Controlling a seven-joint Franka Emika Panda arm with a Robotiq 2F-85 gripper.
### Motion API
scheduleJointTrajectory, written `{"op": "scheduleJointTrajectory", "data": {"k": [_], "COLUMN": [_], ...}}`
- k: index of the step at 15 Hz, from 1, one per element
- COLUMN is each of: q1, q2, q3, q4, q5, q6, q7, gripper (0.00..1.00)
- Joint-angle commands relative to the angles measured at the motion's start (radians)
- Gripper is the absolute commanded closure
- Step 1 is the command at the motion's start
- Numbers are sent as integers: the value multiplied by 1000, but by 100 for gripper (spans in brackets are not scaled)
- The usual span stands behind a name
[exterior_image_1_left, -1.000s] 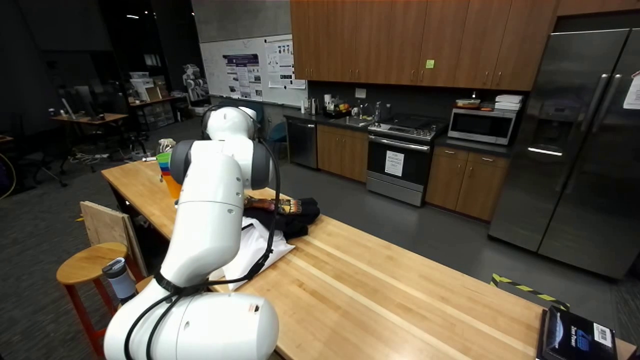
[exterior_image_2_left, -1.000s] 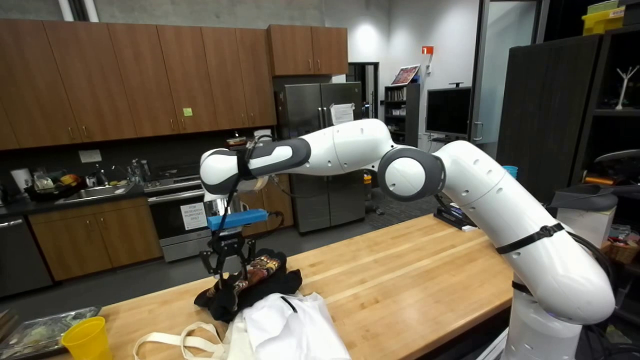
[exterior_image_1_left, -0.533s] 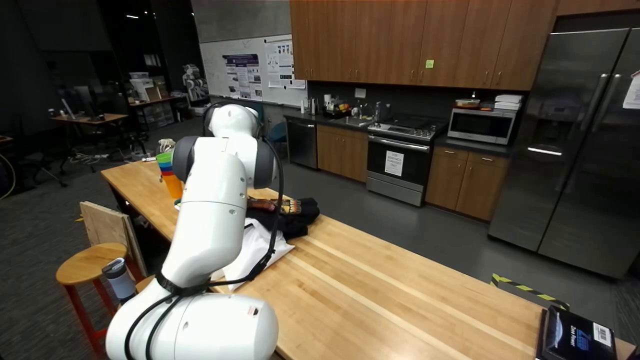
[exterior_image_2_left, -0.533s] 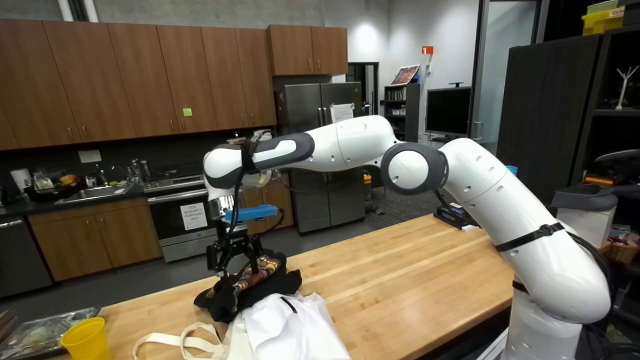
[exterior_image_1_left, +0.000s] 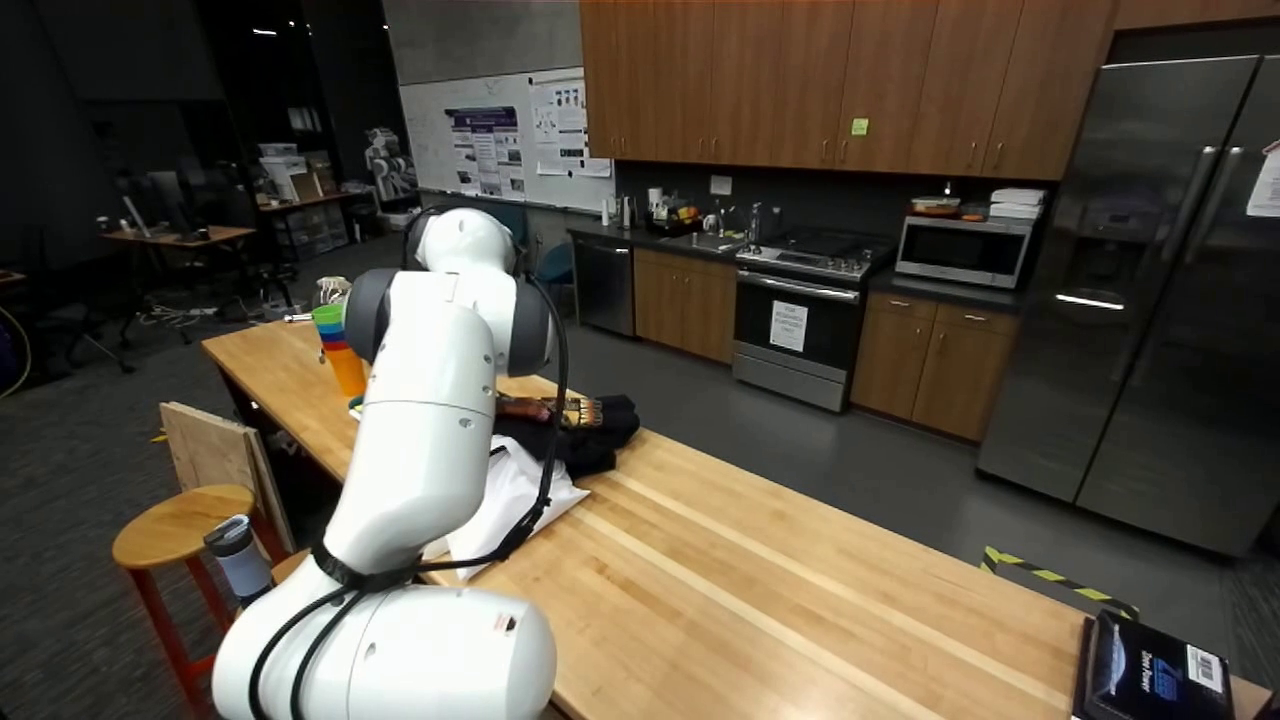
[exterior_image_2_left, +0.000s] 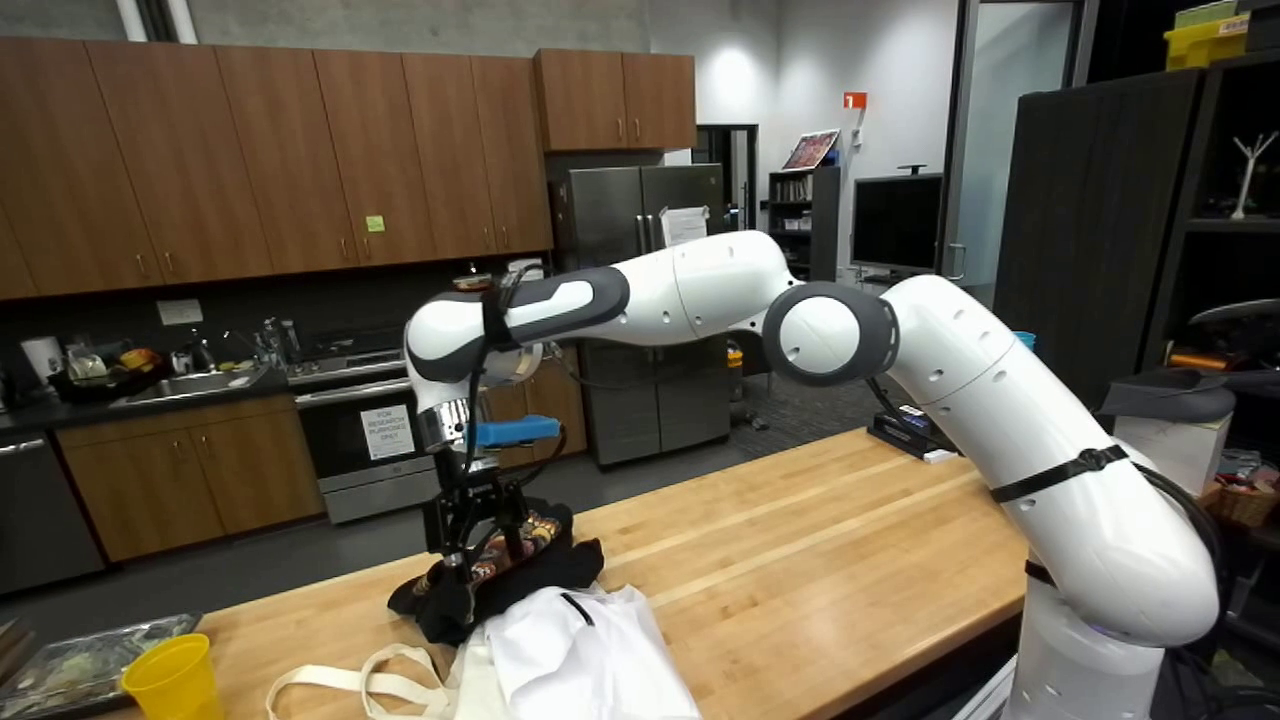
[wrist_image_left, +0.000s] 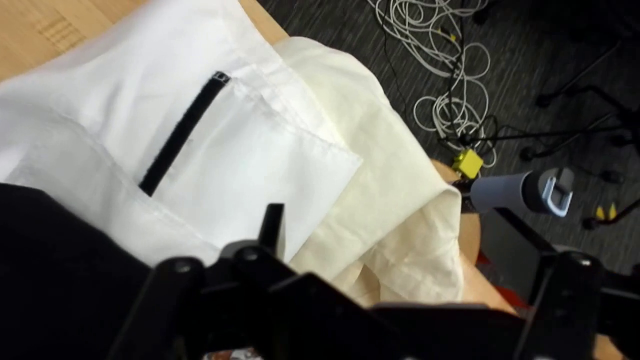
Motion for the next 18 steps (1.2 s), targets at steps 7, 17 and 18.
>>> {"op": "scheduleJointTrajectory", "data": {"k": [7, 17, 18], "q1": [-7, -9, -9], "q2": [6, 6, 6], "q3": [20, 22, 22], "q4": [-18, -18, -18], "q5": [3, 4, 4], "q6": [-27, -29, -29], "q7": [-99, -101, -101], "gripper": [0, 0, 0]}}
